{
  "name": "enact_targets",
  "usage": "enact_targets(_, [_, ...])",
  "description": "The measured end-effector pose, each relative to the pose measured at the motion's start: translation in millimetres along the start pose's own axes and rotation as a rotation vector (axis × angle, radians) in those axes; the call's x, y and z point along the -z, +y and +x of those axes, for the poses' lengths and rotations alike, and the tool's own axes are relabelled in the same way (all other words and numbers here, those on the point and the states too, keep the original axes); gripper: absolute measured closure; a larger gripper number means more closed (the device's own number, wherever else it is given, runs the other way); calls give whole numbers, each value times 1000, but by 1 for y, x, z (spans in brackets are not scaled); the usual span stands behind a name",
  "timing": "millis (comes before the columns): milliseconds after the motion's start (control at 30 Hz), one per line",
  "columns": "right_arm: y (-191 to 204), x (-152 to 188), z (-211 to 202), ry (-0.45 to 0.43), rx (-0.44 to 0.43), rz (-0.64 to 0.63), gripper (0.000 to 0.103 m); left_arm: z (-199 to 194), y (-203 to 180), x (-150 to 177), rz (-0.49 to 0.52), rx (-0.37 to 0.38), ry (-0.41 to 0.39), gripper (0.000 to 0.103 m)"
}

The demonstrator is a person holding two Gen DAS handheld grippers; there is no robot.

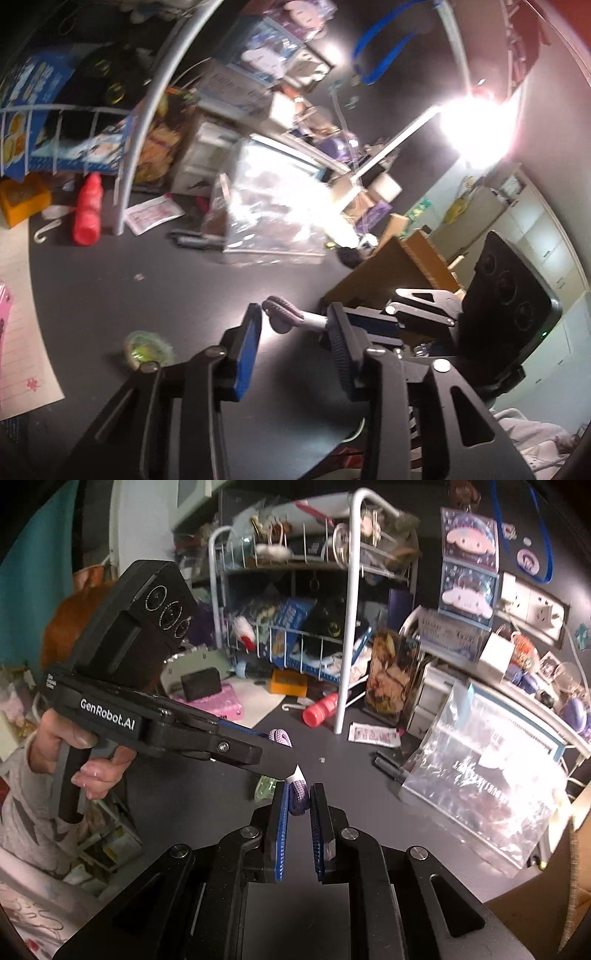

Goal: Organize objects
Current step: 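Carry the cable tie into the cardboard box and open the right gripper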

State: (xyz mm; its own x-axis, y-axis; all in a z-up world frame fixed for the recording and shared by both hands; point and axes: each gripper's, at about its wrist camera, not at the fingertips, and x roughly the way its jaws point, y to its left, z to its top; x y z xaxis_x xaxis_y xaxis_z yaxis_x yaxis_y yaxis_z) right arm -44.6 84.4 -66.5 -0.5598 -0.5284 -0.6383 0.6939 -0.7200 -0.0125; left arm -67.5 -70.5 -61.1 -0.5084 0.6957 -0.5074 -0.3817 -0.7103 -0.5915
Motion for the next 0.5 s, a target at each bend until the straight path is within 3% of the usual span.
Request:
enact_targets(200, [-6, -1, -34, -50, 45, -8, 96, 0, -31, -16, 47, 20, -21, 83])
enact_targets(500, [-36, 4, -82, -104, 124, 25, 96, 29, -87, -43, 154, 45, 13, 84])
